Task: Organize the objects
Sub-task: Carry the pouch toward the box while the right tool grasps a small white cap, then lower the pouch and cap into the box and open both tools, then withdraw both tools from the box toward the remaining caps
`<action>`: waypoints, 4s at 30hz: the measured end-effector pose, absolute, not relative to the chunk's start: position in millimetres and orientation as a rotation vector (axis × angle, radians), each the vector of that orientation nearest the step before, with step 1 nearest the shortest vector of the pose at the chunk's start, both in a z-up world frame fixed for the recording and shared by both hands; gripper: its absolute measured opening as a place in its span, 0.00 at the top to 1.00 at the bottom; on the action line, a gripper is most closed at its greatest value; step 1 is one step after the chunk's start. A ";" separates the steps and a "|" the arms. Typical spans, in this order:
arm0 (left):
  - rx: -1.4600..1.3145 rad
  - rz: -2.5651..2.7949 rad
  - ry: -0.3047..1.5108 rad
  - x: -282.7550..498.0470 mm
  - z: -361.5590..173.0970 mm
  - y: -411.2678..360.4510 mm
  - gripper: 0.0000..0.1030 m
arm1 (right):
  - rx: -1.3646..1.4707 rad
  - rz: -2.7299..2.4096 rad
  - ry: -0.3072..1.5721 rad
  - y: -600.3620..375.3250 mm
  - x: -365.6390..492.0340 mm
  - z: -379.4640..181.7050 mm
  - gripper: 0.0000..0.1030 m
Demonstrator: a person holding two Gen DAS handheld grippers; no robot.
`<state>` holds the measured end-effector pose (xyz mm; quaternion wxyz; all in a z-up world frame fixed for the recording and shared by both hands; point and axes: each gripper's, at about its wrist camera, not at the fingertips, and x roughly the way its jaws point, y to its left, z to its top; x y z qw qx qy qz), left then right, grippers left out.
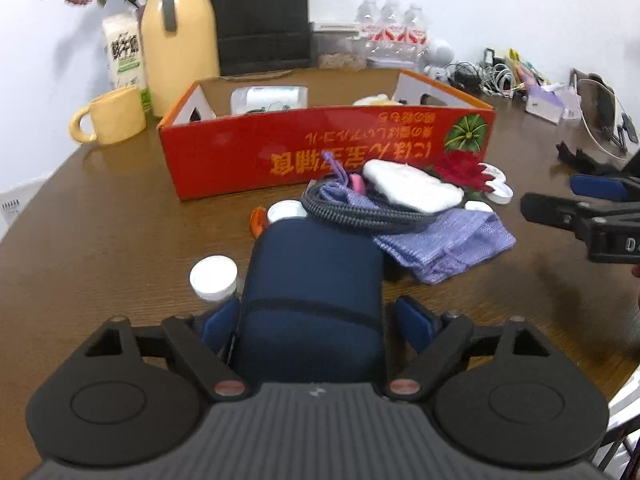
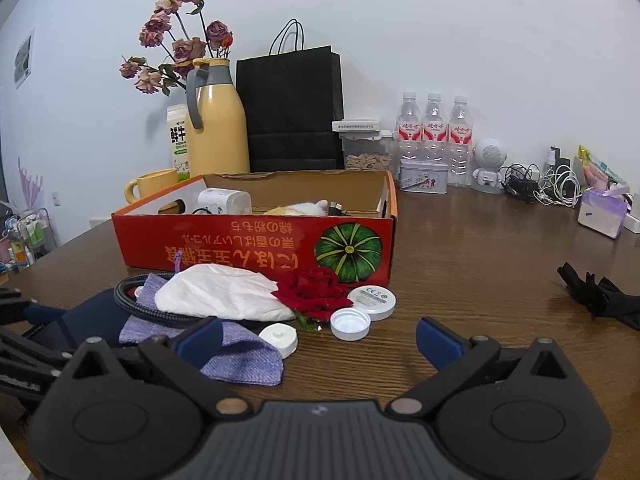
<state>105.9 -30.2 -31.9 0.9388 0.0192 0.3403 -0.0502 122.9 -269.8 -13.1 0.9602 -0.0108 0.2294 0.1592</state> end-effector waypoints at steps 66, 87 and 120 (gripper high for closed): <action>-0.178 -0.121 0.444 244.4 67.4 -32.7 0.39 | -0.074 0.356 0.349 -204.9 246.6 51.5 0.74; -0.158 -0.057 0.398 283.4 37.6 -41.2 0.00 | -0.049 0.307 0.404 -213.2 289.8 18.0 0.19; -0.136 -0.025 0.318 228.6 54.1 -28.4 0.00 | -0.060 0.292 0.312 -218.9 242.5 34.9 0.00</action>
